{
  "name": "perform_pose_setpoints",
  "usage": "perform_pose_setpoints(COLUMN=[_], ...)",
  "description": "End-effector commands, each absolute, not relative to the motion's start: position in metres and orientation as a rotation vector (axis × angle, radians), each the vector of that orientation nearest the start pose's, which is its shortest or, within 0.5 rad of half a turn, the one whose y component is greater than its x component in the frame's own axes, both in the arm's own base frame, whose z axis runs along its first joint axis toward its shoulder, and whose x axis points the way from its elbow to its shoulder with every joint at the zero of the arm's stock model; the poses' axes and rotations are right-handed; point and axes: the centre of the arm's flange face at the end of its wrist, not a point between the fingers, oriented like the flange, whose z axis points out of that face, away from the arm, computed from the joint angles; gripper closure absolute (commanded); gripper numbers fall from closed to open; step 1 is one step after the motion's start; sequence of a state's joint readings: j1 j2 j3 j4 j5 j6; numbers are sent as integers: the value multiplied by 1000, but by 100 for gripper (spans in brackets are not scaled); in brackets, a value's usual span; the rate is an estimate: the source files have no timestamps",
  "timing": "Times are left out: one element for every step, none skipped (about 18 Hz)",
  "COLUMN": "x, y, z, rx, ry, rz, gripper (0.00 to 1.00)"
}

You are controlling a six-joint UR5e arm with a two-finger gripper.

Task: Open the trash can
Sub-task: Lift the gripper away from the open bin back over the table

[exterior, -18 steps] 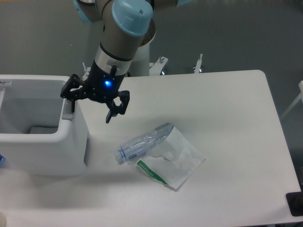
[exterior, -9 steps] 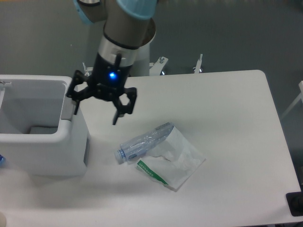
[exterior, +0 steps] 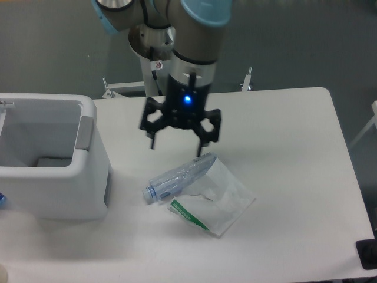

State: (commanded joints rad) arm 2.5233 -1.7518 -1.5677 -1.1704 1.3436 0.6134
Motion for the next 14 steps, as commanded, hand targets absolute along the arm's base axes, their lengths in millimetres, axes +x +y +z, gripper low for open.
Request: perform_pose_setpoints(x=[-389, -401, -416, -433, -445, -453, -456, -461, -466, -474, -480, -483, -485, -488], y=[462, 458, 449, 441, 435, 430, 428, 424, 423, 418, 416, 414, 413, 412], z=[432, 421, 409, 403, 399, 400, 400, 401, 393, 380, 367, 364, 363, 360], rx=[-2812, -2839, -2863, -2873, -2881, -2893, -2913, -2932, -2955, -2986, -3021, -3048, -3064, -3074], ry=[-420, -416, -429, -439, -431, -398, -334, -256, -173, -113, -63, -32, -27, -37], rz=[8, 16, 22, 47, 89, 137, 169, 195, 193, 186, 185, 203, 215, 216], gripper=[0, 0, 0, 0, 0, 0, 0, 0, 0, 0, 0, 0, 0, 0])
